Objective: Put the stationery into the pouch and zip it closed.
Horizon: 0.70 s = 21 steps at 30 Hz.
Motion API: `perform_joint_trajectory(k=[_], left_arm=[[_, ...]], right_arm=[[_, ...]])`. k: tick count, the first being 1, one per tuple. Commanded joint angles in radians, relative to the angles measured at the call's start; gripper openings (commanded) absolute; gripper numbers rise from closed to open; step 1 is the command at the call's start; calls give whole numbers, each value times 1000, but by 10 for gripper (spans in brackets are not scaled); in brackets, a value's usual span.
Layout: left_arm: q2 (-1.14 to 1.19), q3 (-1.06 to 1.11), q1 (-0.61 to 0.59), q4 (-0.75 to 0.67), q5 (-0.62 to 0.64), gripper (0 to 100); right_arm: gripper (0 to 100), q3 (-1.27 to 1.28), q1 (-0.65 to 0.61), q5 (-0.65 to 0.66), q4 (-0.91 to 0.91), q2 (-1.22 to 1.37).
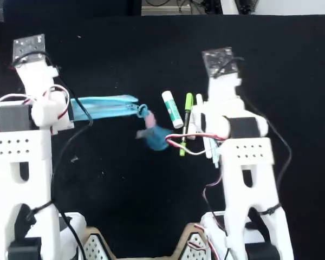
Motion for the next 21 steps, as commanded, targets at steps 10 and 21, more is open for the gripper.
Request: perform_joint_trajectory(k=[10,21], left_arm=[[-112,94,-21,-17,5,31],[-120,82,-242,-20,3,31]], right_arm=[[145,-412,-80,-11,-2,561],[145,-1113,-61,-12,358,1141]])
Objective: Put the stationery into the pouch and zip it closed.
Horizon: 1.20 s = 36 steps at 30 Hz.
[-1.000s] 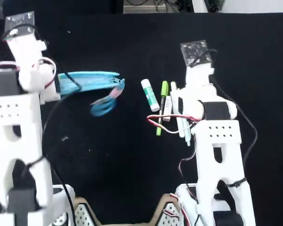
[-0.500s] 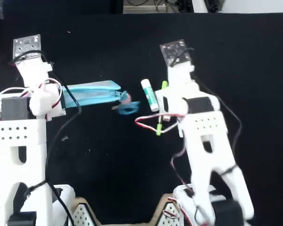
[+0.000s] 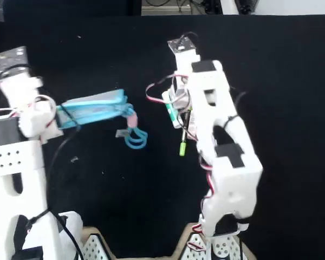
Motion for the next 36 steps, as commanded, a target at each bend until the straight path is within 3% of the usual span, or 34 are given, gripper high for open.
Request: perform_joint_trajectory(k=[1,15,25,36], left_arm=[[-18,-39,-101,3,0,31],[-18,-27,-110,11,-37,31],[-18,-12,-110,11,-37,31],[-18,-12,-104,11,-37,31]], right_arm=[[145,-243,-3,-14,78,79],[142,-762,-35,-48,282,409],[158,-885,-18,0,370,616],[184,-998,103,112,434,641]])
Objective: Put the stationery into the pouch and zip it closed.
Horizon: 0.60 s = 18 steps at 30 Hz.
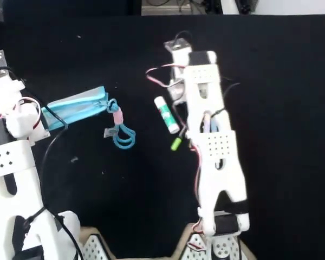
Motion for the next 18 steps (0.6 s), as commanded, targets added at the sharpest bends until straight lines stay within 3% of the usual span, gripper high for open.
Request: perform_joint_trajectory(k=[1,11,18], left_arm=[[-18,-12,-10,5,-9,31],[-11,-12,-8,3,-9,31],[-18,-12,-8,3,-9,31]], right_arm=[[184,-38,46,29,34,-18],[184,12,41,26,35,-91],[174,361,21,-8,28,-355]])
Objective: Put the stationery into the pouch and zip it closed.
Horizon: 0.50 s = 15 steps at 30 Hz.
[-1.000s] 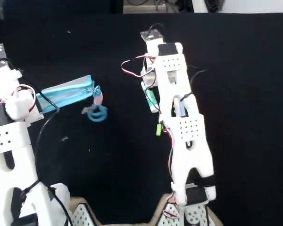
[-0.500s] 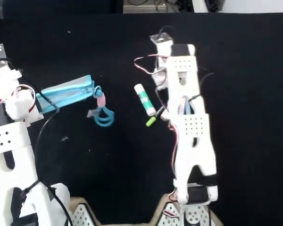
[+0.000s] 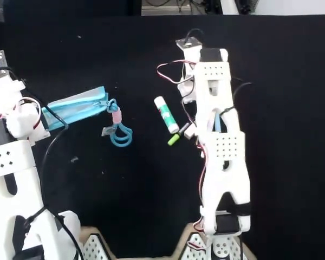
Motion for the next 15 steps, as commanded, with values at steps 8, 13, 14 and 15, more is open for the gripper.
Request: perform_joint_trajectory(k=[8,13,14,15], left_arm=[[-17,-12,-8,3,-9,31],[-14,-10,-8,3,-9,31],[-12,-10,-8,3,-9,31],[-12,-10,-8,3,-9,31]], right_arm=[[174,601,-83,-11,-187,-576],[174,1162,-141,-18,-617,-849],[174,1274,-153,-18,-707,-908],[174,1380,-166,-18,-787,-966]])
